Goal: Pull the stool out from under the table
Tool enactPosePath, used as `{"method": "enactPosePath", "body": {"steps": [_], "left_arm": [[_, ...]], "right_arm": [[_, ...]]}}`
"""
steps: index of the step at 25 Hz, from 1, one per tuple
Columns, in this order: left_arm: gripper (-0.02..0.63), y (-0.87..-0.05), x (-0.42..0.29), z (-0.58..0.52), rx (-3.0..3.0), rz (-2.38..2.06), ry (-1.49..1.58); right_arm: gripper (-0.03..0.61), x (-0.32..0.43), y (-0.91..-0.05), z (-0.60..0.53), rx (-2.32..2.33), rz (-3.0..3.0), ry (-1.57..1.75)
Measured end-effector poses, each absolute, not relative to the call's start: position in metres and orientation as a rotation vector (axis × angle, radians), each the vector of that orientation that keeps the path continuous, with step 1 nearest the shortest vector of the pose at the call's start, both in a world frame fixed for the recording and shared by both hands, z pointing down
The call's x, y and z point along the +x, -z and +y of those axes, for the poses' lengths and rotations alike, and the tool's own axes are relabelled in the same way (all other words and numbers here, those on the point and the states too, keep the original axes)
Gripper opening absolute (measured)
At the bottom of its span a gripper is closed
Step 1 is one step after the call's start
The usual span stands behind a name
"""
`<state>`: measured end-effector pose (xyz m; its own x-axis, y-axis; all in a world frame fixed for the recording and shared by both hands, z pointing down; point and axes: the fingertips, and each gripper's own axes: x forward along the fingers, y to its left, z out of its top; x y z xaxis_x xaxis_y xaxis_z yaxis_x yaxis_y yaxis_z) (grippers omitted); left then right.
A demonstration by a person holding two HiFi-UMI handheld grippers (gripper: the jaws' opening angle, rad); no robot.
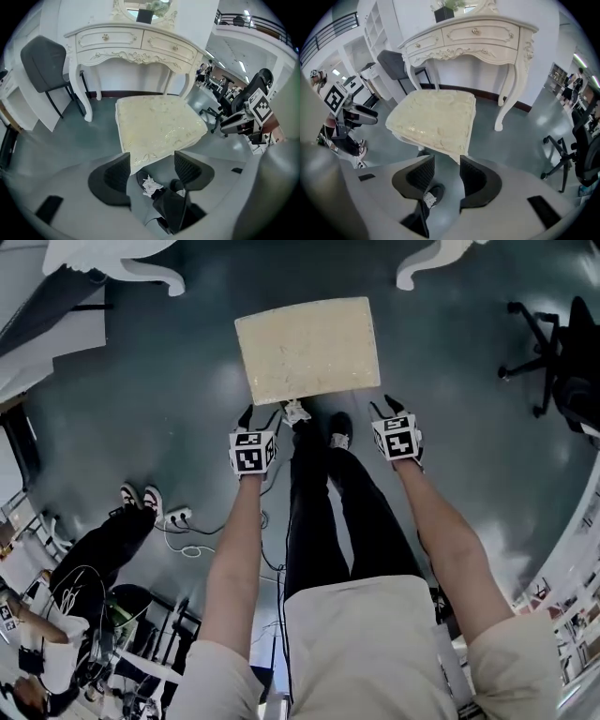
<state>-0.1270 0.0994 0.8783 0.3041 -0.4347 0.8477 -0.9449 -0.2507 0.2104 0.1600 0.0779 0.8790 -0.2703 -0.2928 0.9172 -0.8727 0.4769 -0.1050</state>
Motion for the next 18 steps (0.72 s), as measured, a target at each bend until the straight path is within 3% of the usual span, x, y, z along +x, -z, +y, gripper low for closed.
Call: {"method": "enactPosePath", "body": {"steps": [18], "left_arm": [[0.304,-0.665,-0.094,0.128,1.898,-1.335,-0.693]], "right_arm": [[0.195,0.118,-0.661,0.099,1.115,-1.987,-0.951]]}}
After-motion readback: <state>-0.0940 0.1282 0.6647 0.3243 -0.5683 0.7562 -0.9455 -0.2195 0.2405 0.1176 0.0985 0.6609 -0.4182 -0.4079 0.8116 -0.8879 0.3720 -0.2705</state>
